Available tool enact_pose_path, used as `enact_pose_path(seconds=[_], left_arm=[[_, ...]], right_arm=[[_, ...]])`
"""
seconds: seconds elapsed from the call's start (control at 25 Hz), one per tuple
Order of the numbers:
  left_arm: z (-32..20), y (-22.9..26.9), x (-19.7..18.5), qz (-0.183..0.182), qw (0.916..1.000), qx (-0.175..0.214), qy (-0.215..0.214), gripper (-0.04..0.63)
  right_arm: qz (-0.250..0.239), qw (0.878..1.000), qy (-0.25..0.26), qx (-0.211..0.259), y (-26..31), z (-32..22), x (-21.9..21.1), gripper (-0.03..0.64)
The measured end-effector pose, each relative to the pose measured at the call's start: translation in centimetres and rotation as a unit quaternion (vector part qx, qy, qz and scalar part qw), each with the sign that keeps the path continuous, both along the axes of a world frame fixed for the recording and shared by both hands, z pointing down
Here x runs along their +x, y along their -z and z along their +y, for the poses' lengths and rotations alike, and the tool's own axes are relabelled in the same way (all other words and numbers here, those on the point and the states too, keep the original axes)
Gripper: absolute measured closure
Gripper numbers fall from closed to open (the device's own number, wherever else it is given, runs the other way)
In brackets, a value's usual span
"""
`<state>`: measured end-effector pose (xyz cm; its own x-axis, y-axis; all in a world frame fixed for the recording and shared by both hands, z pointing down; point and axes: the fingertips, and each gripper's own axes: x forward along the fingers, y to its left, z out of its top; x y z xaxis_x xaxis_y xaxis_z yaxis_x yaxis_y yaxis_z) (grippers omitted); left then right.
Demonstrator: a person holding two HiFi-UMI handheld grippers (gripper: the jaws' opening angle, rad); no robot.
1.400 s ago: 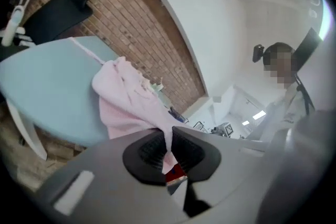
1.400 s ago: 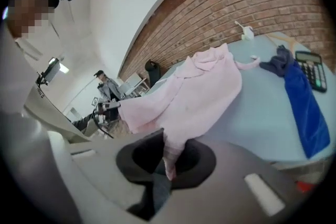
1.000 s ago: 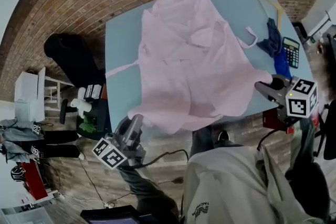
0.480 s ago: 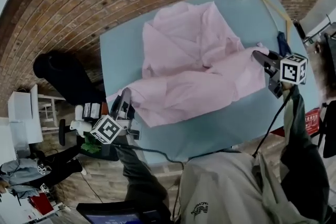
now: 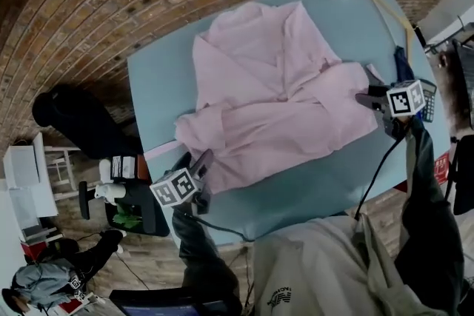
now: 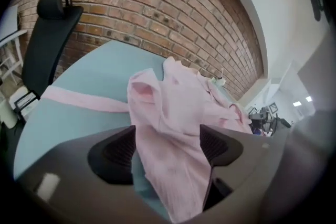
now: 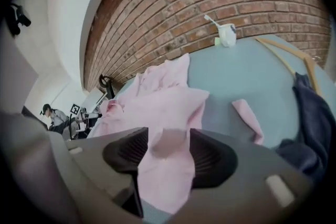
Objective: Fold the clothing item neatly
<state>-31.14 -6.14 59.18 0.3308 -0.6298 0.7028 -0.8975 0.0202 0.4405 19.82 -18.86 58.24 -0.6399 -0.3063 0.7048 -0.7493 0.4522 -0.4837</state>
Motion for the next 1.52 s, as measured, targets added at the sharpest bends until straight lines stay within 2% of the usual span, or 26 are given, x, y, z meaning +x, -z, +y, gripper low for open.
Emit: enact_pose_path(seconds=[0.04,0.12,0.2,0.32,0.44,0.6,0.68,0.76,0.84,0.88,0.92,0.96,1.08,1.28,1.36,1.52], left_arm=[[1.2,-0.4,-0.3,0.003,0.9999,0.001,0.016,0.183],[3.7,-0.8,-0.6,0.012,0.9987,0.005,0.05,0.17],[6.1,-1.3,-0.2,0.005,0.9984,0.008,0.055,0.167],[8.8,-1.7,1.5,-0.01,0.9991,0.019,0.037,0.166],[9.5,-1.8,2.1,-0.032,0.9973,0.041,0.052,0.163],[9.3,-2.1,2.4,-0.086,0.9926,0.058,0.062,0.164],[9.6,-2.3,2.7,-0.129,0.988,0.068,0.05,0.249],[9.8,-2.4,2.6,-0.167,0.9821,0.072,0.05,0.25],[10.0,-2.8,2.6,-0.188,0.9797,0.057,0.039,0.322],[10.0,-2.9,2.9,-0.185,0.981,0.05,0.029,0.346],[10.0,-2.9,3.3,-0.173,0.9836,0.045,0.021,0.398],[10.1,-2.8,3.8,-0.157,0.9865,0.042,0.018,0.519],[11.1,-2.4,4.4,-0.118,0.9916,0.04,0.036,0.538],[16.1,-1.7,5.2,-0.032,0.9948,0.041,0.088,0.54],[18.9,-1.2,5.9,-0.033,0.9943,0.046,0.09,0.54],[24.4,-0.9,7.9,-0.067,0.9913,0.05,0.102,0.54]], right_arm=[[0.001,1.0,-0.01,0.0,0.2,0.9,1.3,0.371],[-0.023,0.998,-0.058,0.009,1.1,3.0,3.6,0.37],[-0.032,0.994,-0.095,0.032,1.7,5.6,5.2,0.371],[0.009,0.995,-0.086,0.058,0.1,9.4,5.4,0.371],[0.043,0.995,-0.078,0.052,-3.0,10.9,4.6,0.371],[0.052,0.99,-0.107,0.076,-3.8,10.4,4.4,0.371],[0.052,0.989,-0.108,0.092,-3.4,10.2,3.9,0.371],[0.047,0.988,-0.113,0.099,-3.4,9.5,2.8,0.371],[0.055,0.987,-0.111,0.101,-3.8,8.8,1.7,0.38],[0.067,0.987,-0.102,0.104,-4.0,8.6,1.2,0.408],[0.078,0.987,-0.092,0.105,-4.1,8.6,0.8,0.464],[0.085,0.987,-0.086,0.106,-4.0,8.7,0.5,0.513],[0.082,0.987,-0.09,0.104,-3.5,9.6,0.4,0.546],[0.043,0.992,-0.091,0.077,-2.0,14.3,2.8,0.549],[0.043,0.993,-0.079,0.072,-1.6,17.1,4.1,0.549],[0.052,0.995,-0.054,0.066,-1.4,22.9,6.6,0.549]])
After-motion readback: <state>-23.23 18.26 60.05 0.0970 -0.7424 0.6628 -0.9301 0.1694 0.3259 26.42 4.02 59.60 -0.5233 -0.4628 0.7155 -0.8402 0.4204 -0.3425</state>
